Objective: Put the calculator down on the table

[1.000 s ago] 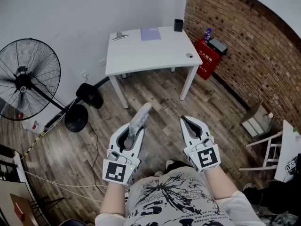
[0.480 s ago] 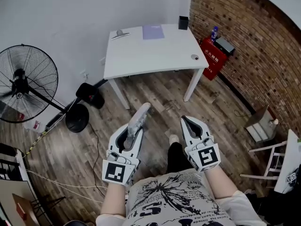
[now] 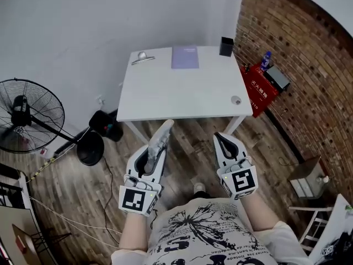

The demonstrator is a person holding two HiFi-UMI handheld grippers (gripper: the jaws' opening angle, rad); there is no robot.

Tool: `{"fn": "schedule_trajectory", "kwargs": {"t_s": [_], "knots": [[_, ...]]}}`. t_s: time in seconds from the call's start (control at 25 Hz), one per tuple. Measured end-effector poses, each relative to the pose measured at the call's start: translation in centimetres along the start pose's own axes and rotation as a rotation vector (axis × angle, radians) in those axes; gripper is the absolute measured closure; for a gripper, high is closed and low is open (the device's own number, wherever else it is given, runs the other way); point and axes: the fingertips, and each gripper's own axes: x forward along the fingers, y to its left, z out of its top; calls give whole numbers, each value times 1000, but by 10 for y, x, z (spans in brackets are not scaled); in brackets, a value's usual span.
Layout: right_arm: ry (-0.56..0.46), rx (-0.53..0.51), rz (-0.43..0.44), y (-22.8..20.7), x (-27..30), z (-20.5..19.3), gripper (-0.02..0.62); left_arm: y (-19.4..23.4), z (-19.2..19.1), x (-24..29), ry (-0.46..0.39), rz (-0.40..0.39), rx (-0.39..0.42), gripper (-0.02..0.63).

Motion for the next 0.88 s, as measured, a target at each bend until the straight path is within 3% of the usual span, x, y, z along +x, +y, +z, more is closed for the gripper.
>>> {"fn": "schedule_trajectory", "kwargs": {"t_s": [0.32, 0.6, 0.88], "knots": [[22, 37, 33, -81, 88, -13, 581, 35, -3, 118, 27, 23, -24, 462], [60, 63, 55, -110, 167, -35, 580, 79, -35, 195, 93, -7, -46, 462], [116, 110, 24, -143, 258, -59, 581, 142, -78, 280, 187, -71, -76, 462]]}}
